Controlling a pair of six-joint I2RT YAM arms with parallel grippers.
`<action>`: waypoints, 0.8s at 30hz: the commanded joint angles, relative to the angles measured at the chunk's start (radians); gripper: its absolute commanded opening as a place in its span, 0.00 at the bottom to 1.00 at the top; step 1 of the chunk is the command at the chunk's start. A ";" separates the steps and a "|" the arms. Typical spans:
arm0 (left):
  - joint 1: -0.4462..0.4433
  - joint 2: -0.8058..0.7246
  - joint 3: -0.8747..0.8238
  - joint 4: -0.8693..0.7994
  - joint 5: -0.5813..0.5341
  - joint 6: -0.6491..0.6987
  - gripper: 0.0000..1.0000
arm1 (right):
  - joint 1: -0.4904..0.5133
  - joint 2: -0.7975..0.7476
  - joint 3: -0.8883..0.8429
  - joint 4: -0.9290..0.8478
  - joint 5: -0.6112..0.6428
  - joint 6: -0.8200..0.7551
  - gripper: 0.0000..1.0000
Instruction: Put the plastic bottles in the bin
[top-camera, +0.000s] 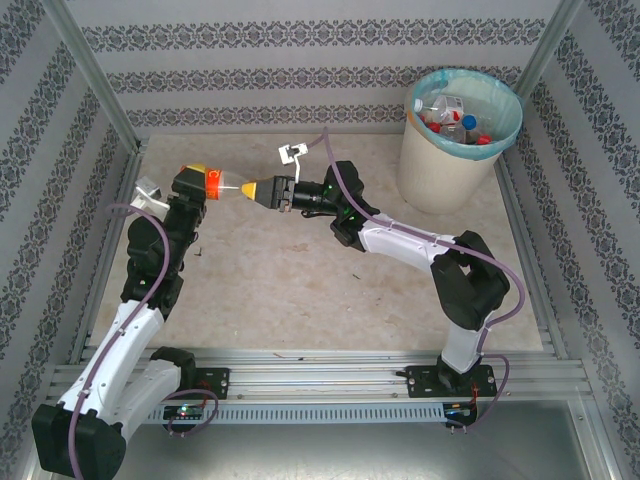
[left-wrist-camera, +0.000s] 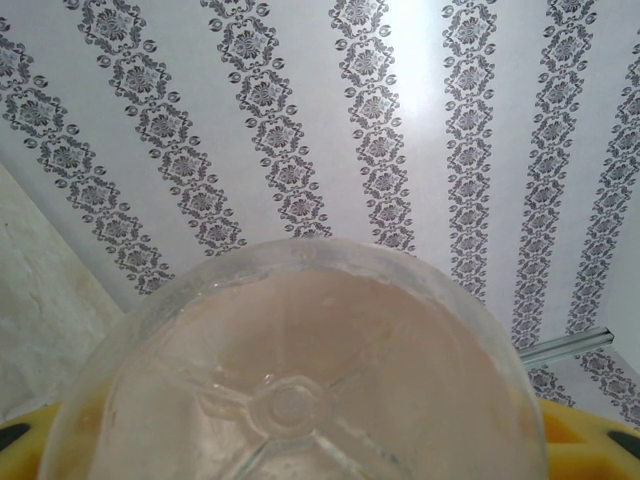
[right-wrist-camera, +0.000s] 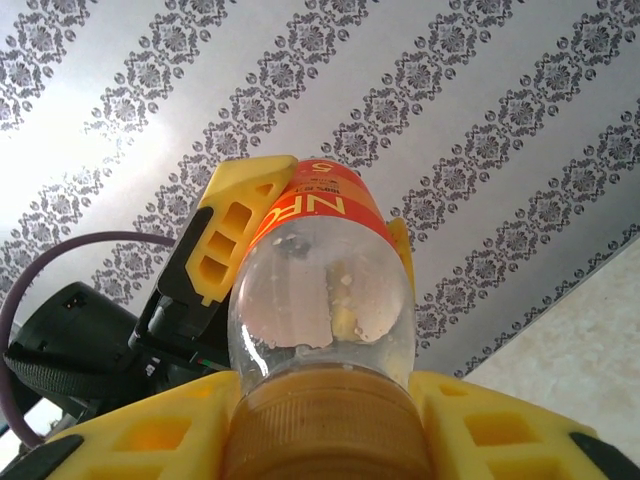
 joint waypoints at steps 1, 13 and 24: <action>0.011 -0.011 -0.007 0.085 -0.010 -0.014 0.50 | 0.012 0.012 0.042 0.048 -0.017 0.006 0.31; 0.010 -0.039 0.055 -0.059 0.001 0.080 0.89 | -0.052 -0.143 0.075 -0.298 0.064 -0.151 0.03; 0.009 -0.105 0.095 -0.254 0.008 0.277 0.89 | -0.305 -0.375 0.415 -1.329 0.495 -0.659 0.00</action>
